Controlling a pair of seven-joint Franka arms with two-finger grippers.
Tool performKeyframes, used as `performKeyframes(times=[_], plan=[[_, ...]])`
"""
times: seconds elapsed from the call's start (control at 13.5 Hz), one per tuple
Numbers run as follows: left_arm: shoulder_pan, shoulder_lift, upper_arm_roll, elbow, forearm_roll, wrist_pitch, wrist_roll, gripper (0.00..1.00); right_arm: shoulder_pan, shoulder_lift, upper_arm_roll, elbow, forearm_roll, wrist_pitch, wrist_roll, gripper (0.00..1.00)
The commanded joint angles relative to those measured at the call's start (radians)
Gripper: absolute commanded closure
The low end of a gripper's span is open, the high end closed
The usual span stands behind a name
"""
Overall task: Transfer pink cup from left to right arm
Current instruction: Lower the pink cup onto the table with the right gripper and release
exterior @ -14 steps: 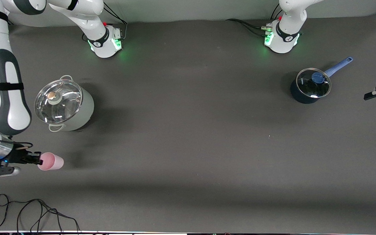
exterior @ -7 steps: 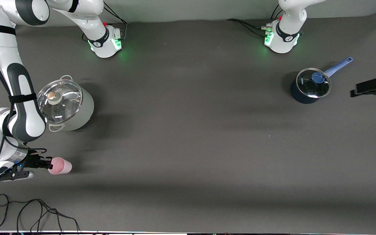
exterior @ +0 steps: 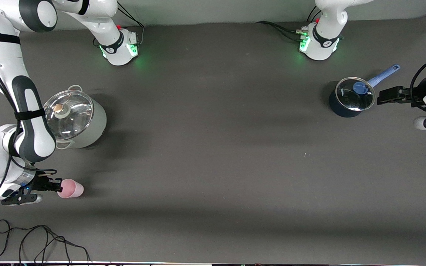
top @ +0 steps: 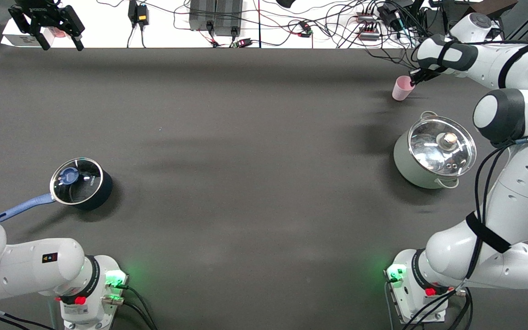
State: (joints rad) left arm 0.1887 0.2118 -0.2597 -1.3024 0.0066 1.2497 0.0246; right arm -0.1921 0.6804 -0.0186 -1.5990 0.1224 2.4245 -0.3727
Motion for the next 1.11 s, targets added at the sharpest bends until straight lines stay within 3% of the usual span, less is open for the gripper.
performKeyframes(times=[0.0,0.07,0.15,0.22,0.3,0.37,0.52,0.74,0.81,0.96,1.03], plan=[[-0.005,-0.002,-0.001,0.015,0.022,-0.010,0.023,0.00,0.002,0.004,-0.001,0.002,0.029,0.019,-0.031,0.45],[-0.046,-0.005,0.002,0.015,0.044,-0.004,0.017,0.00,0.002,0.004,-0.003,0.002,0.028,0.019,-0.031,0.42],[-0.092,-0.006,0.007,0.014,0.080,-0.004,0.006,0.00,0.002,0.002,-0.003,0.002,0.028,0.018,-0.031,0.31],[-0.115,-0.012,0.013,0.011,0.099,-0.003,-0.027,0.00,0.000,0.002,-0.003,0.002,0.026,0.016,-0.031,0.29],[-0.153,-0.034,0.040,-0.015,0.102,0.003,-0.041,0.00,-0.003,0.002,-0.003,0.004,0.023,0.011,-0.034,0.20],[-0.194,-0.066,0.090,-0.061,0.101,0.032,-0.037,0.00,-0.006,0.001,-0.003,0.004,0.023,0.010,-0.049,0.11],[-0.244,-0.144,0.158,-0.173,0.092,0.123,-0.026,0.00,-0.003,-0.010,-0.006,0.004,0.019,0.005,-0.052,0.02],[-0.282,-0.279,0.209,-0.378,0.084,0.296,-0.026,0.00,-0.003,-0.045,-0.012,0.011,0.005,-0.086,-0.115,0.02],[-0.299,-0.326,0.223,-0.447,0.084,0.350,-0.026,0.00,-0.001,-0.074,-0.012,0.011,-0.036,-0.132,-0.111,0.01],[-0.342,-0.414,0.253,-0.584,0.084,0.433,-0.037,0.00,0.000,-0.132,-0.014,0.037,-0.079,-0.269,-0.106,0.01],[-0.347,-0.425,0.254,-0.607,0.084,0.448,-0.051,0.00,0.003,-0.174,-0.014,0.042,-0.096,-0.341,-0.106,0.01]])
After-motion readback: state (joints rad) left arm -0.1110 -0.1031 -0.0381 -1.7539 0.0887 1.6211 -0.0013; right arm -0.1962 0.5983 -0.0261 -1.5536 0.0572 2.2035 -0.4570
